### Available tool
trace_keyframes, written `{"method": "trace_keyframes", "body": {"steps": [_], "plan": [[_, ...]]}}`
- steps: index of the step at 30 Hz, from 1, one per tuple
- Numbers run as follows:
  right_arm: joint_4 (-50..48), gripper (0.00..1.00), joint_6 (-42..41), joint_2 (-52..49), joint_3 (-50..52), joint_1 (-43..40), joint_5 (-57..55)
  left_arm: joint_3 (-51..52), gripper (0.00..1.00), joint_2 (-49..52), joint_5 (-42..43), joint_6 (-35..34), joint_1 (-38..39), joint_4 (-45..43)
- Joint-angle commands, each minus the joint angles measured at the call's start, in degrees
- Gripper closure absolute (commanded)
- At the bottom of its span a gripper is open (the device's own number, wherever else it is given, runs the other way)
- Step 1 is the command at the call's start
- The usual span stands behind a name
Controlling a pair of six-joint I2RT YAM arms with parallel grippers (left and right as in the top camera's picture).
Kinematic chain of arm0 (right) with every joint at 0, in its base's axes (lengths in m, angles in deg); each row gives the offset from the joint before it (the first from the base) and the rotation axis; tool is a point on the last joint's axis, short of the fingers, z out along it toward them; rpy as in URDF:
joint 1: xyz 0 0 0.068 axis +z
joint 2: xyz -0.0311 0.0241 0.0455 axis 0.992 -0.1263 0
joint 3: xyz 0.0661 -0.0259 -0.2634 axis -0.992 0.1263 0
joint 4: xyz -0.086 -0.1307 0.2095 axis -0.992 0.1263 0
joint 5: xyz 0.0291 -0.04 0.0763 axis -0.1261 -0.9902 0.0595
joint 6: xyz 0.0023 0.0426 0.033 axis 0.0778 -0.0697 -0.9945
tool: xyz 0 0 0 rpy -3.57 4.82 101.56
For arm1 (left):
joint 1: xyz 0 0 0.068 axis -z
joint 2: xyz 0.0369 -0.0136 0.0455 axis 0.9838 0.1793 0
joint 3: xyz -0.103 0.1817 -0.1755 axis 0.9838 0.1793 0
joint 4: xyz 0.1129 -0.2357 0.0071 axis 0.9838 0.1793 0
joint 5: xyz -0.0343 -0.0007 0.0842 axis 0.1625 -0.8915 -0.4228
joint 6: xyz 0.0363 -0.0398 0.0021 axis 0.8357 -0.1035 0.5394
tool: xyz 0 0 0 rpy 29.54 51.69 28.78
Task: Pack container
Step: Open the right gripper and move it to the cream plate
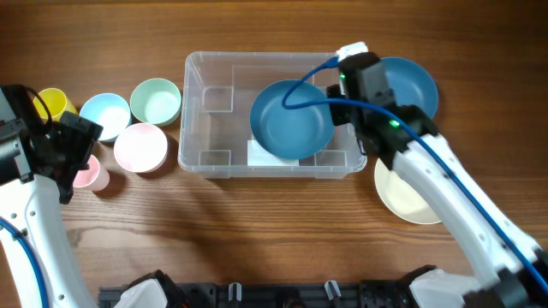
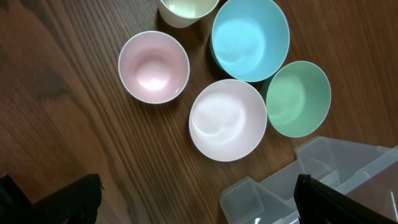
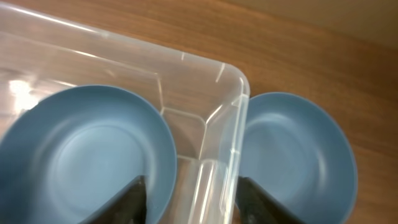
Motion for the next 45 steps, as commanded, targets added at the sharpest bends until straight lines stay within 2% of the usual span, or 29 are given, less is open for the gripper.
{"method": "trace_keyframes", "body": {"steps": [1,2,3,5,8,11,12,17,23,27,30,31,35,45], "plan": [[4.2,0.85,-2.4,3.1,-1.0,0.0,2.2,-0.9,0.0,-1.0,0.4,-0.7,-0.3,0.0],[6.4,0.92,-4.0,3.6,-1.0,0.0,0.8,-0.9,0.0,-1.0,0.4,-0.7,-0.3,0.0],[8.3,0.93,-7.5,4.0,-1.0,-0.2,-1.7,-0.9,0.0,-1.0,0.4,-0.7,-0.3,0.0],[11.9,0.93,-14.7,5.1,-1.0,-1.2,-5.5,-0.9,0.0,-1.0,0.4,-0.7,-0.3,0.0],[15.3,0.87,-20.9,7.2,-1.0,-5.4,-4.7,-0.9,0.0,-1.0,0.4,-0.7,-0.3,0.0],[18.8,0.81,-23.5,9.3,-1.0,-11.6,0.2,-0.9,0.0,-1.0,0.4,-0.8,-0.3,0.0],[21.2,0.72,-23.5,10.0,-1.0,-15.8,3.4,-0.9,0.0,-1.0,0.4,-0.8,-0.3,0.0],[24.8,0.7,-23.2,9.9,0.5,-25.7,4.5,-0.9,0.0,-1.0,0.4,-0.7,-0.3,0.0],[24.4,0.61,-23.6,9.9,5.3,-38.4,7.6,-0.9,0.0,-1.0,0.4,-0.7,-0.3,0.0],[22.7,0.6,-22.2,9.9,8.7,-46.4,12.1,-0.9,0.0,-1.0,0.4,-0.7,-0.3,0.0],[19.8,0.45,-21.2,9.9,12.7,-50.8,13.5,-0.9,0.0,-1.0,0.4,-0.7,-0.3,0.0],[18.9,0.43,-21.2,9.9,14.3,-51.9,14.4,-0.9,0.0,-1.0,0.4,-0.7,-0.3,0.0],[15.0,0.42,-21.3,9.9,21.2,-54.3,17.4,-0.9,0.0,-1.0,0.4,-0.7,-0.3,0.0],[7.6,0.39,-23.4,9.9,32.3,-54.3,15.6,-0.9,0.0,-1.0,0.4,-0.7,-0.3,0.0]]}}
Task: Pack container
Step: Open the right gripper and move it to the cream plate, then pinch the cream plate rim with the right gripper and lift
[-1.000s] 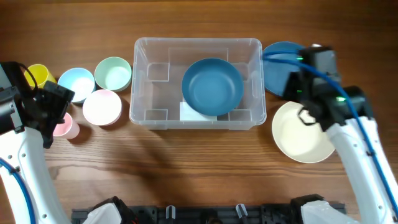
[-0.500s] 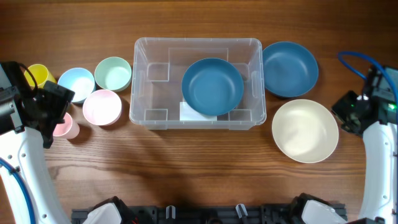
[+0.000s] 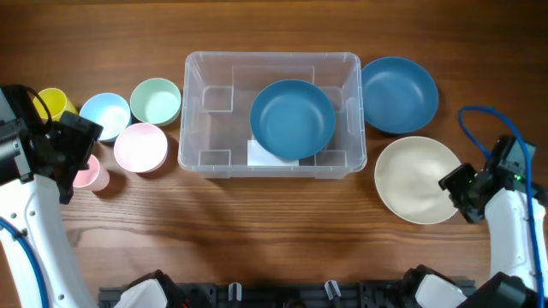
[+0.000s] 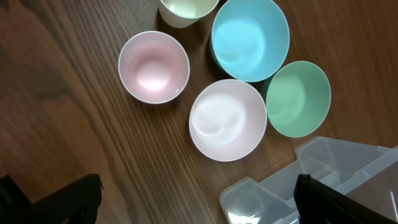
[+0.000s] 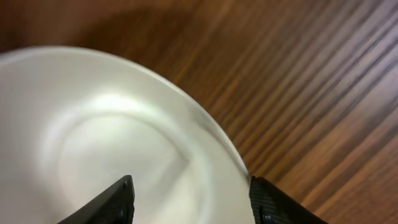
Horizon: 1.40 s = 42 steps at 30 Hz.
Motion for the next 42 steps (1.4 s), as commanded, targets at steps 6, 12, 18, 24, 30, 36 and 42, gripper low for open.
{"method": "trace_keyframes", "body": {"steps": [6,12,18,24,30,36,42], "plan": [[-2.6,0.39,-1.2,0.4,4.7,-0.2,-3.2,-0.9,0.0,-1.0,0.4,-0.7,-0.3,0.0],[-3.1,0.39,-1.2,0.4,4.7,-0.2,-4.1,-0.9,0.0,-1.0,0.4,-0.7,-0.3,0.0],[-4.3,0.39,-1.3,0.4,4.7,-0.2,-3.8,-0.9,0.0,-1.0,0.4,-0.7,-0.3,0.0],[-3.7,0.42,-1.5,0.4,4.8,-0.2,-3.8,-0.9,0.0,-1.0,0.4,-0.8,-0.3,0.0],[-4.6,0.53,-2.0,0.4,6.8,-0.2,-3.8,-0.9,0.0,-1.0,0.4,-0.7,-0.3,0.0],[-4.8,0.89,-1.9,0.4,7.6,-0.2,-3.4,-0.9,0.0,-1.0,0.4,-0.7,-0.3,0.0],[-4.6,0.96,-1.2,0.5,6.8,-0.2,-3.4,-0.9,0.0,-1.0,0.4,-0.7,-0.3,0.0]]}}
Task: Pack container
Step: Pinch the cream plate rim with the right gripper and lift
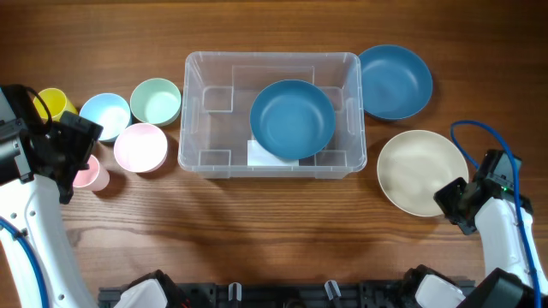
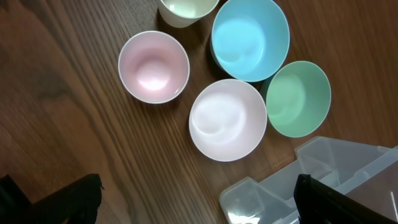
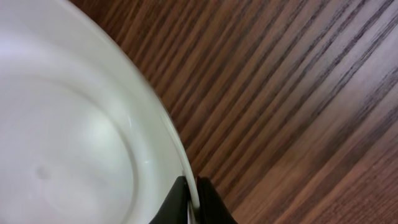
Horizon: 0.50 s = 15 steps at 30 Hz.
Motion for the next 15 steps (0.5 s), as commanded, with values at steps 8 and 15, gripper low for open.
{"method": "trace_keyframes", "body": {"steps": [8,15], "plan": [[10.6,0.96,1.7,5.6,-10.4,0.0,0.0,-0.9,0.0,-1.0,0.4,-0.7,-0.3,0.0],[16.9,0.96,12.8,16.9,-24.2,0.0,9.6,-0.9,0.0,-1.0,0.4,-0.8,-0.3,0.0]]}}
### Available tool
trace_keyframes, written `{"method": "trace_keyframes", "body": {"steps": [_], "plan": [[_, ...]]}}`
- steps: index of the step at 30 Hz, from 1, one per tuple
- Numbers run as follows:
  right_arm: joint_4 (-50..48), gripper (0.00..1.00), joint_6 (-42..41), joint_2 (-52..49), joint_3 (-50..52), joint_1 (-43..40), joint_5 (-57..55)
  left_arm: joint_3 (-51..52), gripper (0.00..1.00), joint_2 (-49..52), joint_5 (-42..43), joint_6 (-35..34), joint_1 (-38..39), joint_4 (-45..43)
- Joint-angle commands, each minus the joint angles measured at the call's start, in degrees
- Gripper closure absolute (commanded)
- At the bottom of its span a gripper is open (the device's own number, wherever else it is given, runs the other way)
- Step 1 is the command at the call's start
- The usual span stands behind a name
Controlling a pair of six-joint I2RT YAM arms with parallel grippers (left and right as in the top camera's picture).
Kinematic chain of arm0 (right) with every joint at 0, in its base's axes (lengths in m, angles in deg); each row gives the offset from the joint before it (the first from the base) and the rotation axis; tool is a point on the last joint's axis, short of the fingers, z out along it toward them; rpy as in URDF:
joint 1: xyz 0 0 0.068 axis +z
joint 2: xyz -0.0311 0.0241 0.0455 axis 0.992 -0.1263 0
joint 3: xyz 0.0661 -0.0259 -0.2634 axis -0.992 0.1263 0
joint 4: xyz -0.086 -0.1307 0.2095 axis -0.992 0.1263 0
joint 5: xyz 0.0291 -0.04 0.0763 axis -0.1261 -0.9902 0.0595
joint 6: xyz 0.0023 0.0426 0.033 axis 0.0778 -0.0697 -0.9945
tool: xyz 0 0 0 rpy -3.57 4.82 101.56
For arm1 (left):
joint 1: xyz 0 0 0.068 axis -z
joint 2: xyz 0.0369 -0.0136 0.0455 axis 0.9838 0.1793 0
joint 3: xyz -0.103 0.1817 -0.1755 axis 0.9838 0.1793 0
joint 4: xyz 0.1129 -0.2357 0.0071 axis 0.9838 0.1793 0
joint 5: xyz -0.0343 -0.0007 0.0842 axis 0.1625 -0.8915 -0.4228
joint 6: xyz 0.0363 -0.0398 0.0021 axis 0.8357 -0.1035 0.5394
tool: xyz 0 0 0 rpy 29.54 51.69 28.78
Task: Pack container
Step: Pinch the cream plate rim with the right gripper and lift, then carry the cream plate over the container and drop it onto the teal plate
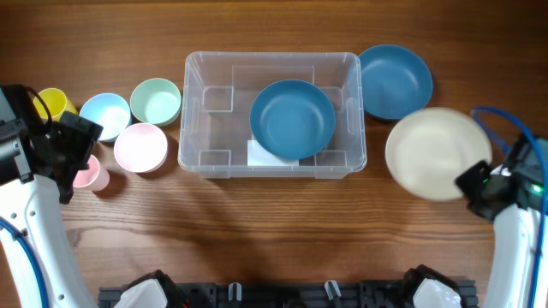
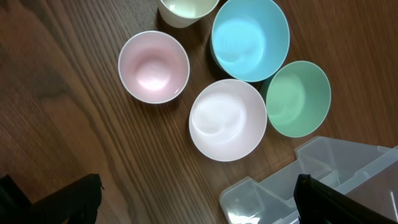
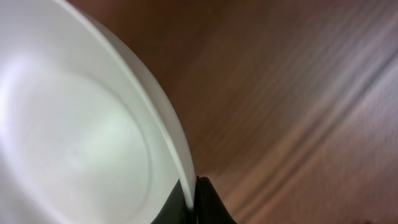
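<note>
A clear plastic container stands mid-table with one blue plate inside. A second blue plate lies just right of it. My right gripper is shut on the rim of a cream plate, held off the table right of the container. My left gripper hangs open at the far left above a group of small bowls: pink, light blue, pale pink, green and a yellow one.
The container's near left corner shows in the left wrist view. A white label lies on the container floor under the blue plate. Bare wood runs along the table's front.
My right gripper, shut on the cream plate's rim, has lifted it off the table; the plate now sits higher and closer to the camera. The left arm has not moved.
My right gripper stood open at the container's right edge beside the blue plate inside. Then it was open over the cream plate's edge at the lower right. Then it was shut on that rim, and now the plate is raised.
</note>
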Motion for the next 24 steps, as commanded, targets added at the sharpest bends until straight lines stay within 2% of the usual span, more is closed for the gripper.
{"method": "trace_keyframes", "body": {"steps": [1,9,12,16,24], "plan": [[1.0,0.96,8.9,7.5,-9.2,0.0,8.7,-0.9,0.0,-1.0,0.4,-0.8,-0.3,0.0],[-3.9,0.96,16.1,13.4,-16.7,2.4,29.3,-0.9,0.0,-1.0,0.4,-0.8,-0.3,0.0],[-6.7,0.96,15.7,12.4,-16.7,5.5,29.5,-0.9,0.0,-1.0,0.4,-0.8,-0.3,0.0],[-11.4,0.96,16.3,8.4,-16.7,13.7,28.2,-0.9,0.0,-1.0,0.4,-0.8,-0.3,0.0],[-19.7,0.96,16.1,-3.6,-16.9,33.2,14.5,-0.9,0.0,-1.0,0.4,-0.8,-0.3,0.0]]}}
